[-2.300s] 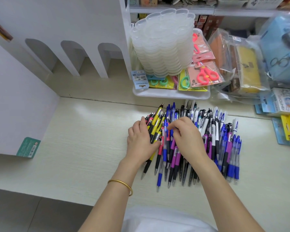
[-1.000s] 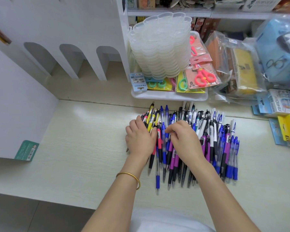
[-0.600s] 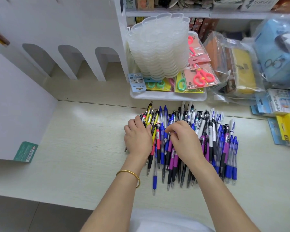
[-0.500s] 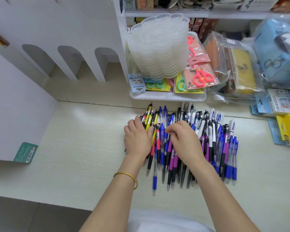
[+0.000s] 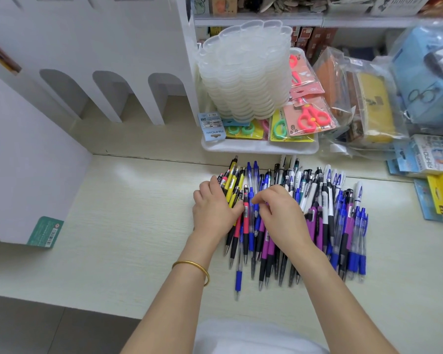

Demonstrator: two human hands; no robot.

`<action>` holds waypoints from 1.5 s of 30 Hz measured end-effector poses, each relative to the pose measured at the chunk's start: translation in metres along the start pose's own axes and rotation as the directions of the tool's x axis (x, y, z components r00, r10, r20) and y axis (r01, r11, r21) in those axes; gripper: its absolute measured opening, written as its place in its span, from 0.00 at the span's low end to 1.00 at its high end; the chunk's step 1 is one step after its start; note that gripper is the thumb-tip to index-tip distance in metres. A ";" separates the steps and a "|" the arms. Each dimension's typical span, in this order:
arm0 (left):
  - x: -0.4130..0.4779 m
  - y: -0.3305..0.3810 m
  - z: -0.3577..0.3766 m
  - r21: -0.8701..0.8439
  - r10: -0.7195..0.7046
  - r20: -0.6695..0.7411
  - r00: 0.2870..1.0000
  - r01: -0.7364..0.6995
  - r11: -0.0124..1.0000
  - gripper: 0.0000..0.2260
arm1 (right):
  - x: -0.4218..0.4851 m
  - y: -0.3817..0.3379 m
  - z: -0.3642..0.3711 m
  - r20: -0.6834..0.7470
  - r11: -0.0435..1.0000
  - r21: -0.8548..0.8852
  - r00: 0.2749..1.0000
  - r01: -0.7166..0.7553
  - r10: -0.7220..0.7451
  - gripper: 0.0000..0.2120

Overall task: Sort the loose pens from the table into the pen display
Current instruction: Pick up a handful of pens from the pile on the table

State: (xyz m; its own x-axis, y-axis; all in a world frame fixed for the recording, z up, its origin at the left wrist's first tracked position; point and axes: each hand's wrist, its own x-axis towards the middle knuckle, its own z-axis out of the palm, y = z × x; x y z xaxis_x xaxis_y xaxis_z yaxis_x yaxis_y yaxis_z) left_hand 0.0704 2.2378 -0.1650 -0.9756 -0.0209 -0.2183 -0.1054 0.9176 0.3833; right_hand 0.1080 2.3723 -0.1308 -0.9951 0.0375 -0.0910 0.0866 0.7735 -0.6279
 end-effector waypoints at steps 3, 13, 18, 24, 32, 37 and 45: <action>0.000 0.007 0.003 0.064 -0.049 -0.029 0.998 0.051 0.997 0.40 | 0.000 0.001 0.000 -0.002 1.000 -0.004 1.000 -0.003 0.003 0.11; 0.003 0.016 0.004 0.073 -0.077 -0.090 0.993 0.084 0.994 0.37 | 0.000 0.004 -0.004 -0.018 1.000 0.003 1.000 -0.009 0.009 0.11; 0.005 0.013 0.002 -0.046 -0.109 -0.077 0.991 0.105 0.993 0.33 | -0.002 0.004 -0.005 -0.018 1.000 0.010 1.000 -0.018 0.018 0.12; 0.008 0.009 -0.002 -0.099 -0.115 -0.021 0.993 0.113 0.989 0.28 | -0.001 0.003 -0.004 -0.014 1.000 0.012 1.000 -0.003 0.003 0.12; 0.014 0.016 -0.005 -0.088 -0.173 0.069 0.982 0.179 0.980 0.25 | -0.001 0.003 -0.003 -0.011 1.000 0.021 1.000 -0.008 0.009 0.12; 0.013 0.020 -0.005 -0.127 -0.193 0.113 0.975 0.207 0.970 0.23 | 0.001 0.003 -0.003 -0.009 1.000 0.025 1.000 -0.008 0.009 0.12; 0.007 0.029 -0.007 -0.120 -0.149 0.069 0.986 0.156 0.980 0.16 | 0.002 0.004 -0.003 -0.030 0.999 0.039 1.000 -0.005 0.006 0.12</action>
State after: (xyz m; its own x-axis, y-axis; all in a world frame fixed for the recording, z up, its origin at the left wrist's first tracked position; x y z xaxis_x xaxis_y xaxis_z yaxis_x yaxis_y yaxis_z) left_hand 0.0589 2.2610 -0.1492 -0.9335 -0.1295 -0.3344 -0.2788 0.8485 0.4498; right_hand 0.1064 2.3769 -0.1310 -0.9956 0.0610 -0.0713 0.0929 0.7479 -0.6573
